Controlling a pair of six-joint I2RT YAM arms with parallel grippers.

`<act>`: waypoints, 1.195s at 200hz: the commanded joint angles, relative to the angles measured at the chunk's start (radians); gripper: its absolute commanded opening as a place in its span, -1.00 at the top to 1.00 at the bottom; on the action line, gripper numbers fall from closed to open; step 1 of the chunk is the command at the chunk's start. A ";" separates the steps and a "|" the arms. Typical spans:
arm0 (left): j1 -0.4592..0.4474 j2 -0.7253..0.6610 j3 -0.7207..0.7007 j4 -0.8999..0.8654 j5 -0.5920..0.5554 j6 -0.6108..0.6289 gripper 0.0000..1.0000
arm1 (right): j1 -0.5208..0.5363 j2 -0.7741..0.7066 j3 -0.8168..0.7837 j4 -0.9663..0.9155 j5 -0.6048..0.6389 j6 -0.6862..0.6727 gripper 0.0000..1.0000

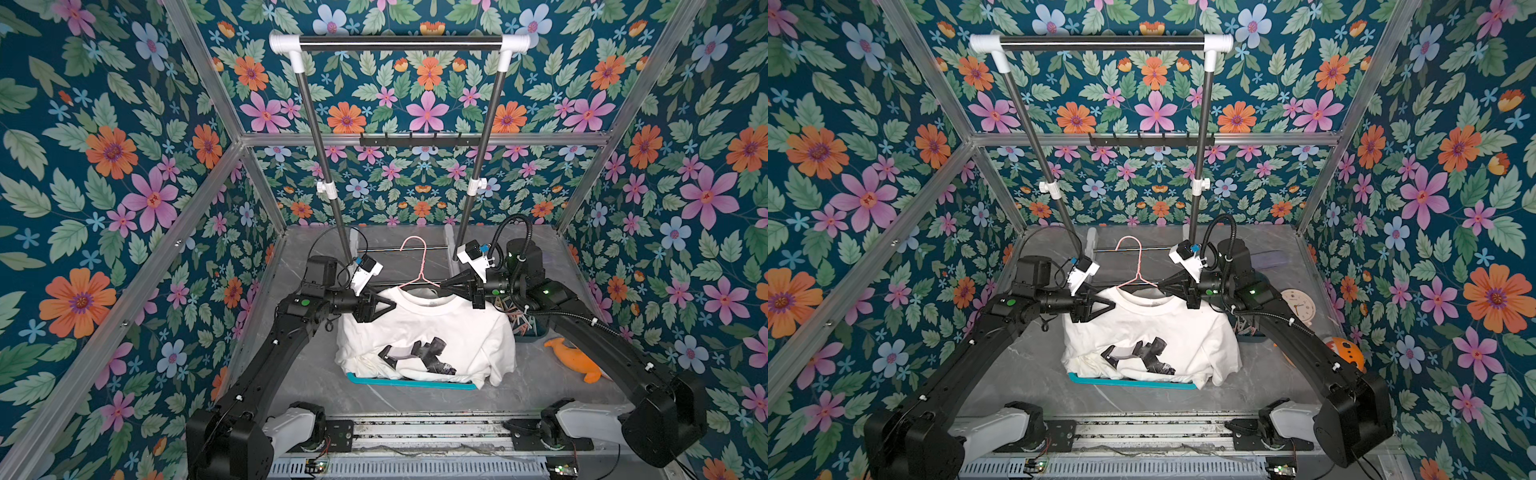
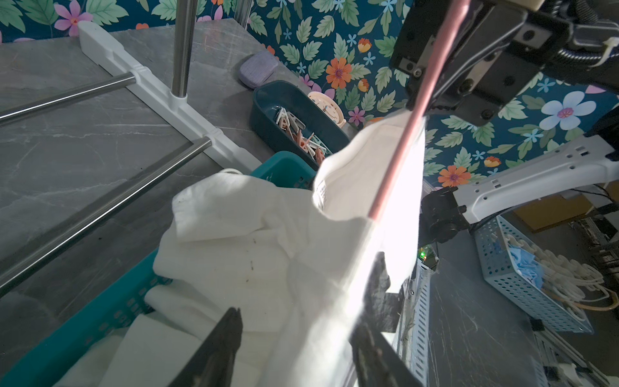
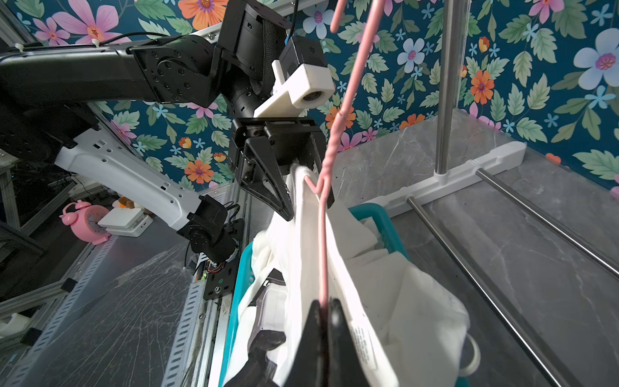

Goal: Use clothespins to secure the t-shirt on both sides of the hanger
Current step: Pick up the hanger from the basket.

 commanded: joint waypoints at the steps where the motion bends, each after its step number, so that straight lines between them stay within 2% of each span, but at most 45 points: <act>1: -0.004 -0.012 -0.003 0.022 0.009 -0.026 0.13 | 0.000 0.005 0.014 0.049 -0.023 -0.004 1.00; 28: -0.007 -0.017 -0.002 0.023 0.006 -0.041 0.49 | 0.000 0.020 0.031 0.042 -0.022 -0.007 1.00; 50: -0.015 -0.021 0.004 0.025 -0.027 -0.071 0.60 | 0.000 0.022 0.035 0.038 -0.002 0.004 1.00; 63: -0.021 -0.026 0.005 0.025 -0.053 -0.081 0.85 | -0.001 0.021 0.035 0.028 0.028 0.012 0.98; 72: -0.023 -0.035 0.002 0.028 -0.067 -0.084 0.97 | 0.000 0.017 0.032 0.024 0.054 0.023 0.53; 74: -0.022 -0.037 0.001 0.031 -0.071 -0.085 1.00 | 0.000 0.016 0.032 0.022 0.061 0.029 0.49; 76: -0.022 -0.040 0.000 0.034 -0.077 -0.089 1.00 | -0.001 0.015 0.032 0.023 0.068 0.031 0.36; 87: -0.023 -0.052 -0.002 0.045 -0.104 -0.094 1.00 | -0.002 0.009 0.032 0.007 0.102 0.052 -0.04; 96: -0.023 -0.065 -0.005 0.052 -0.119 -0.094 1.00 | -0.001 0.005 0.030 -0.012 0.147 0.075 -0.62; 103: -0.024 -0.074 -0.006 0.058 -0.131 -0.094 1.00 | 0.000 0.000 0.031 -0.030 0.178 0.092 -0.91; 106: -0.024 -0.077 -0.007 0.061 -0.139 -0.094 1.00 | 0.000 -0.002 0.032 -0.036 0.191 0.099 -0.98; 140: -0.024 -0.109 -0.013 0.075 -0.202 -0.085 1.00 | -0.012 -0.052 0.024 -0.100 0.412 0.214 -0.99; 179: -0.024 -0.101 0.000 0.012 -0.274 -0.016 1.00 | -0.070 -0.109 0.046 -0.236 0.562 0.372 -0.99; 205: -0.024 -0.105 0.010 -0.011 -0.286 0.039 1.00 | -0.106 -0.115 0.085 -0.396 0.759 0.410 -0.99; 223: -0.024 -0.107 0.025 -0.029 -0.324 0.050 1.00 | -0.155 -0.122 0.081 -0.462 0.823 0.459 -0.99; 239: -0.024 -0.118 0.022 -0.031 -0.341 0.065 1.00 | -0.220 -0.132 0.058 -0.500 0.813 0.510 -0.95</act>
